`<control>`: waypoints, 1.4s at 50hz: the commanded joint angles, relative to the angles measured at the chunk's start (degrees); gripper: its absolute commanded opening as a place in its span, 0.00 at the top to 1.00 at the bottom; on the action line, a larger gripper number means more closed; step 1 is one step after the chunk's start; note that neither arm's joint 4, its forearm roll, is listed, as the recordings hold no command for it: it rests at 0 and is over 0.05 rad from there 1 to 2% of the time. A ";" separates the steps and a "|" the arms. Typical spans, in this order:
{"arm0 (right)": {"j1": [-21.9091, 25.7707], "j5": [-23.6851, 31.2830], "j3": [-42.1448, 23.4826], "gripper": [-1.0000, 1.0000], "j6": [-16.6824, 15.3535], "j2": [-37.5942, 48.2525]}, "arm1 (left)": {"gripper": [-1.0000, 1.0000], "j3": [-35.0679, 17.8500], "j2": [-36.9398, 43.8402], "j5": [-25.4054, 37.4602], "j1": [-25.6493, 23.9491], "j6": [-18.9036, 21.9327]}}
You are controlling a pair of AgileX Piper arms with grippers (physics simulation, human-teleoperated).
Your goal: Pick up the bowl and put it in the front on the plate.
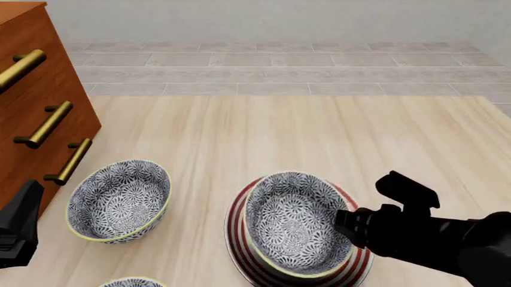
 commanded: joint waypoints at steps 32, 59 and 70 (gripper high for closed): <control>-1.61 -0.83 -1.85 0.00 -2.32 3.13 | 0.00 0.00 0.00 0.00 0.00 0.00; -2.10 2.89 -3.60 0.00 -3.53 0.10 | 0.00 0.00 0.00 0.00 0.00 0.00; -4.11 8.88 -7.43 0.00 -6.32 -2.69 | 0.00 0.00 0.00 0.00 0.00 0.00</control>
